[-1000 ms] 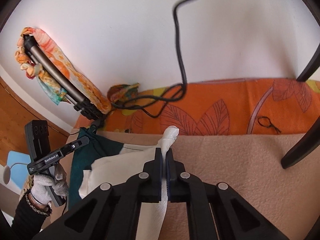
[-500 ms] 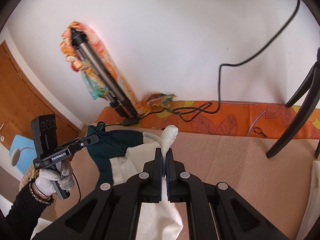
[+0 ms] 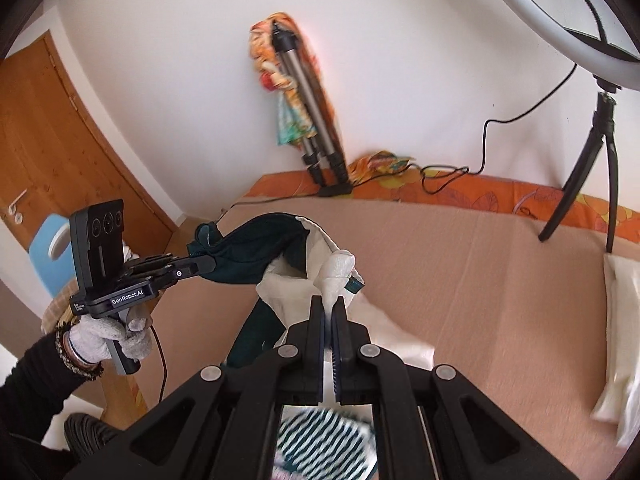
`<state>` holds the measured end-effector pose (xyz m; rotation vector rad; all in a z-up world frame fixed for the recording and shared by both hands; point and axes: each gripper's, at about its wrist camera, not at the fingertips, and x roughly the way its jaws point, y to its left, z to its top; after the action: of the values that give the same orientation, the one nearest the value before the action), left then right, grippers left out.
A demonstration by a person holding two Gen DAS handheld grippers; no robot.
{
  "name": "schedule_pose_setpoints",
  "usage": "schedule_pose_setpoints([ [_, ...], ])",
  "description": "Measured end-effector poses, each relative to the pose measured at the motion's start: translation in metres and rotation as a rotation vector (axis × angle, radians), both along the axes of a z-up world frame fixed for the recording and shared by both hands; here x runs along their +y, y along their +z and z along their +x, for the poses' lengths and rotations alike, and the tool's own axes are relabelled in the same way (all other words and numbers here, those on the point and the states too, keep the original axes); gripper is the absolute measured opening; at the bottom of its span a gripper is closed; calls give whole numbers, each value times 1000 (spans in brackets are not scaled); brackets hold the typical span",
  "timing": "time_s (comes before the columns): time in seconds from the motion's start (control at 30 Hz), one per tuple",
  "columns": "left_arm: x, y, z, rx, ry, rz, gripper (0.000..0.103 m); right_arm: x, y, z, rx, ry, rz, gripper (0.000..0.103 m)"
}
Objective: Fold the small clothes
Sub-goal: 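Fold the collar end over onto the folded hem with both grippers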
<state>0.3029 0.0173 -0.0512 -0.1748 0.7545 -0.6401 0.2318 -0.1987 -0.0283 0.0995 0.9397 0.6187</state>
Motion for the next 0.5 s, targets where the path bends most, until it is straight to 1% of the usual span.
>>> schedule_pose_setpoints([
  [0.1, 3, -9, -31, 12, -28, 8, 2, 2, -7, -35, -4, 10, -23, 0],
  [0.2, 3, -25, -63, 29, -64, 50, 2, 2, -19, -66, -11, 23, -47, 0],
  [0.4, -1, -59, -100, 55, -97, 151, 2, 1, -40, -114, -65, 61, -141, 0],
  [0.5, -2, -67, -111, 56, -104, 175, 2, -1, -49, -132, -83, 77, -178, 1],
])
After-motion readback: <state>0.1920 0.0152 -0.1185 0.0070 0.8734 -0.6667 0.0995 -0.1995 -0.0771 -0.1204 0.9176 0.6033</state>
